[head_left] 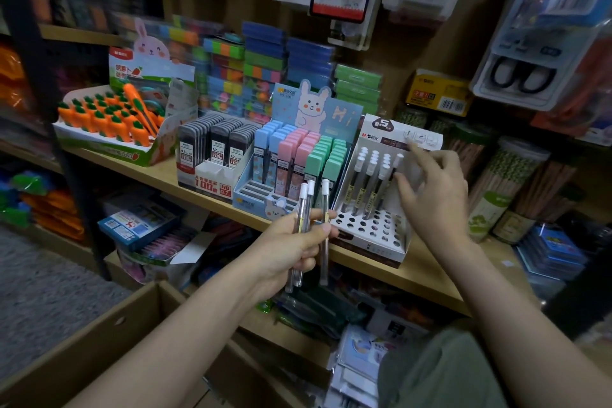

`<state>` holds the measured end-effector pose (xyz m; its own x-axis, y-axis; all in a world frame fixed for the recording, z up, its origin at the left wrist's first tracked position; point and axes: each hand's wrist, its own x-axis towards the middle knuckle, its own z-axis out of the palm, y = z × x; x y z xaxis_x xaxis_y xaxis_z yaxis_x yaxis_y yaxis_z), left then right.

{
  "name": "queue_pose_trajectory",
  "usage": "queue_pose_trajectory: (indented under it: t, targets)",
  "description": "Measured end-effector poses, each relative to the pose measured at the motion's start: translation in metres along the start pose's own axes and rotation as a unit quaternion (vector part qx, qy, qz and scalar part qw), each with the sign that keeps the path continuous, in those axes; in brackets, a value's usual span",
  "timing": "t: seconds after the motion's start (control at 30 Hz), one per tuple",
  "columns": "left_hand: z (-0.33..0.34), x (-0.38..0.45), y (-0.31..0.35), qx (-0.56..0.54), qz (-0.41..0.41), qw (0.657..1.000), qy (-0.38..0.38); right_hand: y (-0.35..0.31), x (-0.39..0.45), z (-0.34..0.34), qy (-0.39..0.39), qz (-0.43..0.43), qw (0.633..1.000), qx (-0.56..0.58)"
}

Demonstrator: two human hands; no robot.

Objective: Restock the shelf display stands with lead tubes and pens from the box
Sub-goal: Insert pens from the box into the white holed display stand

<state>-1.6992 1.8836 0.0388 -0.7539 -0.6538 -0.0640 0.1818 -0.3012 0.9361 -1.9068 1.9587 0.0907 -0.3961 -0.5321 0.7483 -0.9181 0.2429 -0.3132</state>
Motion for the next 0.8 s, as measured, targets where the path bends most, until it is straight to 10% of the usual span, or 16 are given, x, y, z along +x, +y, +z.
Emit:
queue_pose_trajectory:
  t: [0.13,0.43,0.57,0.8]
  targets:
    - [0.002,-0.003,0.004,0.011,0.006,1.000,-0.015,-0.004,-0.003,-0.007,0.119,-0.017,0.987,0.104]
    - [0.004,-0.006,0.004,0.015,0.000,1.000,-0.016,-0.007,-0.003,0.006,-0.009,0.019,0.999,-0.031]
    - [0.002,-0.004,0.002,0.005,0.009,1.000,-0.020,-0.014,-0.005,-0.001,0.033,-0.004,0.993,0.117]
    - [0.003,-0.001,-0.003,0.013,0.005,0.999,-0.040,-0.044,-0.024,-0.005,-0.189,-0.026,0.925,0.328]
